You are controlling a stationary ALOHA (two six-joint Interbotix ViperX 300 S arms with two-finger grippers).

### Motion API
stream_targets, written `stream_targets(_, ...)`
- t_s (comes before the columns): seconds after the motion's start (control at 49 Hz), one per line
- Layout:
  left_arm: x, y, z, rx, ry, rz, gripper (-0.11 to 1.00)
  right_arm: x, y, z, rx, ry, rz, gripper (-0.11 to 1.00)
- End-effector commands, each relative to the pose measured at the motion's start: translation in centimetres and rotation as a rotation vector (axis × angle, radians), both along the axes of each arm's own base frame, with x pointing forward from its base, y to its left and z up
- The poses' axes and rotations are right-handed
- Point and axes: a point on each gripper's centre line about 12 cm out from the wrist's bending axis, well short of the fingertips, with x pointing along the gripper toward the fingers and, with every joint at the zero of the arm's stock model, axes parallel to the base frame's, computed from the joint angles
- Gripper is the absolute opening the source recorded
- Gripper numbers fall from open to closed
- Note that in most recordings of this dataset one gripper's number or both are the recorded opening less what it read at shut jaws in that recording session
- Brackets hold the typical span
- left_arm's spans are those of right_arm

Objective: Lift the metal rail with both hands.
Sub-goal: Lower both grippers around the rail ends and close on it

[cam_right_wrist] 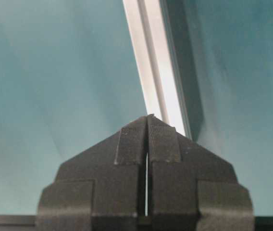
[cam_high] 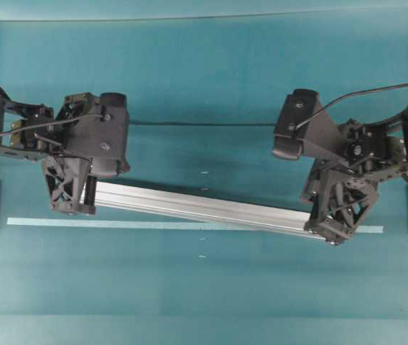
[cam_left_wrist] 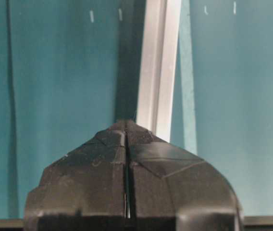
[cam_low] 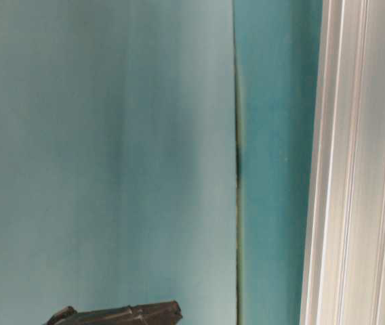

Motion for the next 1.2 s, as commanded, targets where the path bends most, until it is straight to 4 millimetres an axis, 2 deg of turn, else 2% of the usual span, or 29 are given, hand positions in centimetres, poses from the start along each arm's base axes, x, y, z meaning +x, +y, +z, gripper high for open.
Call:
stream_targets(0.0,0.0,0.1,0.6,0.014,-0.02,-0.014,0.02,0.6,0.1,0.3,0.002,-0.014,0.001,-0.01)
stream_targets(0.061,0.0,0.1,0.6,0.018,-0.018,-0.016,0.07,0.6,0.0,0.0,0.001,-0.003,0.001,0.01)
stream_targets(0.122,-0.1,0.1,0.5,0.012,-0.008,-0.012,0.17,0.5,-0.1,-0.2,0.001,0.003,0.0,0.04)
stream_targets(0.225,-0.4,0.0,0.4,0.007,0.013,-0.007,0.43,0.5,-0.1,-0.4,-0.001,0.004,0.002,0.16)
stream_targets(0.286,-0.5,0.1,0.3,0.007,0.025,-0.005,0.62,0.4,-0.2,-0.8,-0.008,0.006,0.01,0.3)
stream_targets(0.367,-0.7,0.0,0.1,0.006,0.045,-0.005,0.85,0.3,-0.4,-1.5,-0.032,0.017,0.04,0.55)
stream_targets(0.449,-0.8,0.0,0.0,0.01,0.056,-0.012,0.98,0.3,-0.2,-2.4,-0.058,0.035,0.088,0.76)
stream_targets(0.531,-0.8,0.0,0.0,0.011,0.056,-0.013,0.98,0.4,-0.2,-3.1,-0.07,0.057,0.122,0.93)
stream_targets(0.592,-0.8,0.0,-0.1,0.009,0.058,-0.011,0.95,0.6,-0.2,-3.6,-0.074,0.07,0.135,0.99)
stream_targets(0.98,-0.9,0.3,-1.7,-0.03,0.074,0.05,0.97,1.6,-0.6,-5.7,-0.092,0.075,0.136,1.0)
stream_targets(1.184,-0.9,0.4,-4.0,-0.034,0.073,0.059,0.97,1.7,-0.4,-7.2,-0.09,0.031,0.125,1.0)
